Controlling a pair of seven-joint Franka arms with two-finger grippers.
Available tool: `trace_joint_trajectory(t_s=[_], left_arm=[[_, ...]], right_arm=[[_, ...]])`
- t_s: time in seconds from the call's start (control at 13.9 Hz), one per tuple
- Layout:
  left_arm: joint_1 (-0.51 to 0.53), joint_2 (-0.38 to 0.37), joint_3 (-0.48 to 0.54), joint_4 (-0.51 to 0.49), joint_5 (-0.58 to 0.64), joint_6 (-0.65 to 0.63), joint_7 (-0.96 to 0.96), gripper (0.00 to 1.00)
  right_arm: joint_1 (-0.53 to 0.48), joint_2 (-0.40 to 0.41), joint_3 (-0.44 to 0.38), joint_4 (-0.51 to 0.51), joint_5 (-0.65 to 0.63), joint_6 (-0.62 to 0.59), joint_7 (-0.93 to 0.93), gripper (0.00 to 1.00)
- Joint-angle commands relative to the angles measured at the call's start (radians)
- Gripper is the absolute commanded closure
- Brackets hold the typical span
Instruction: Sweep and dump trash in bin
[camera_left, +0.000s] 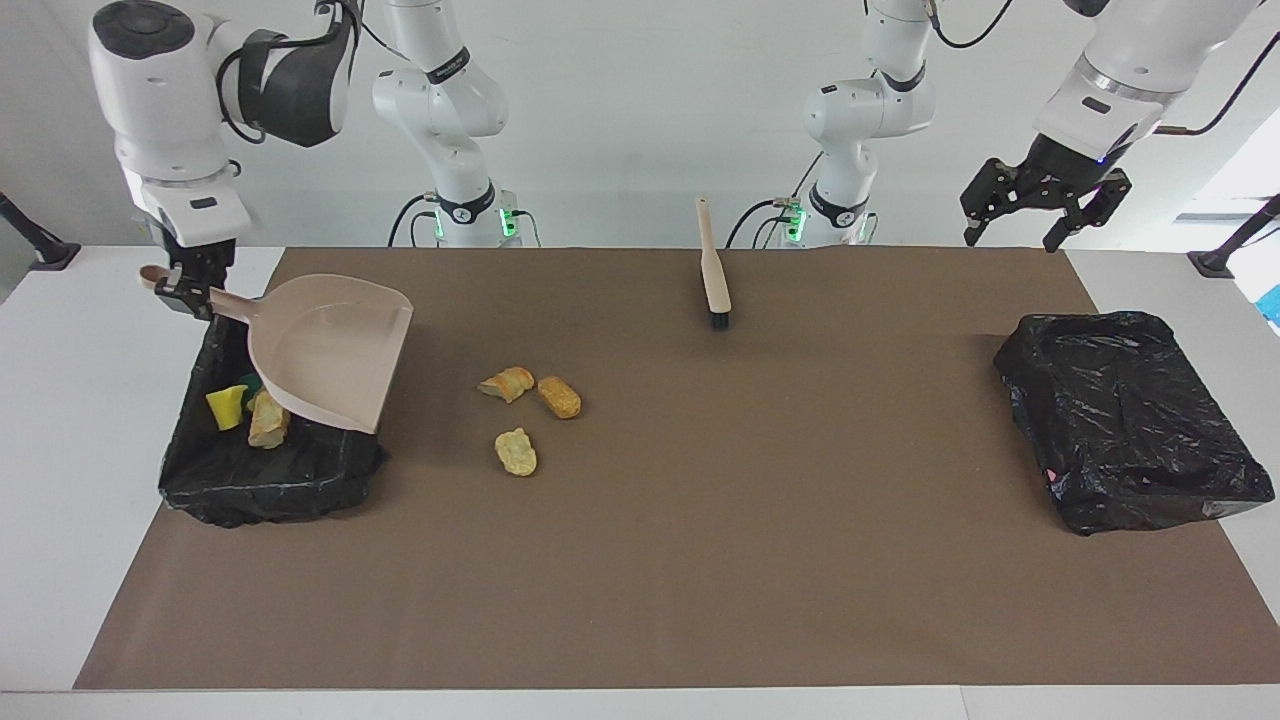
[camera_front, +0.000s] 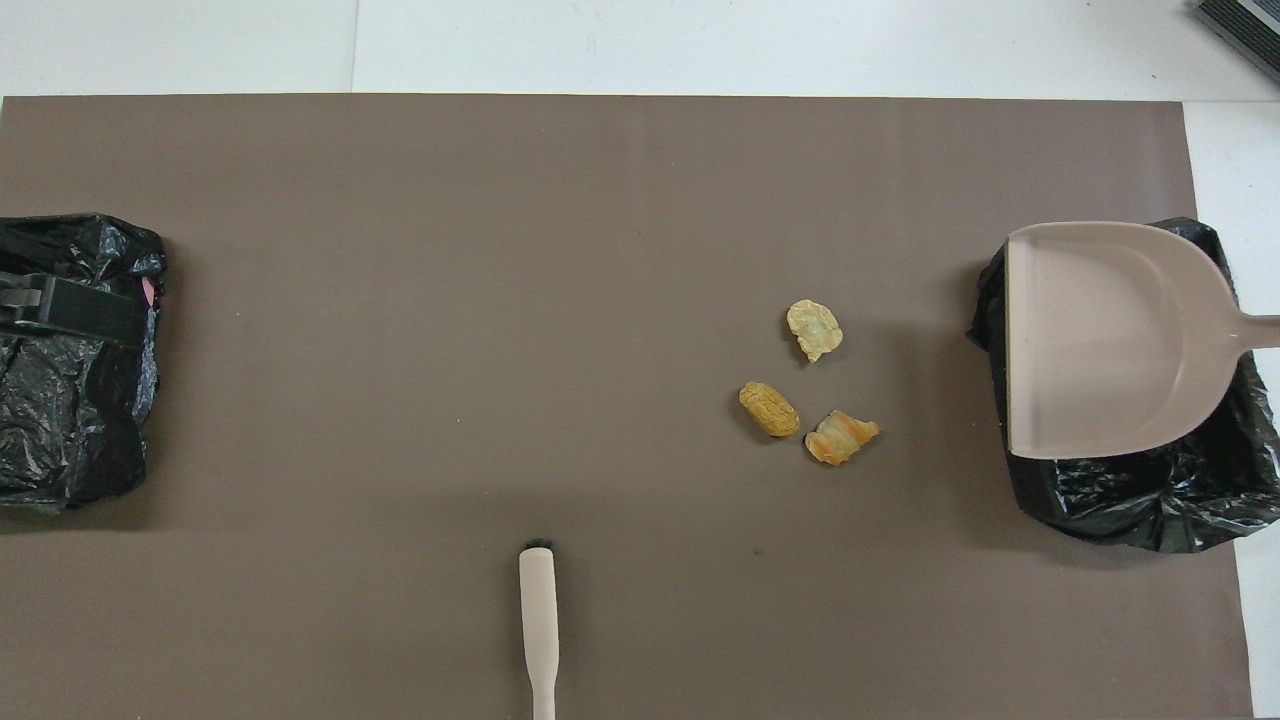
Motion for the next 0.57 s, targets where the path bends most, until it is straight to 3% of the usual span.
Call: trace_joint_trajectory(t_s=[0.0, 0.29, 0.5], left_arm=[[-0.086, -0.011, 0.081, -0.004, 0.041, -0.004, 0.013, 0.00], [-0.070, -0.009, 0.091, -0.002, 0.038, -0.007, 0.024, 0.00], [-0.070, -0.011, 0.092, -0.004, 0.030, -0.007, 0.026, 0.00]], right_arm=[[0.084, 0.033, -0.003, -0.022, 0.074, 0.002, 0.171, 1.00], [0.213, 0.128, -0.002, -0.030, 0.159, 0.102, 0.473, 1.00], [0.333, 0.173, -0.003, -0.014, 0.200, 0.134, 0.911, 1.00]])
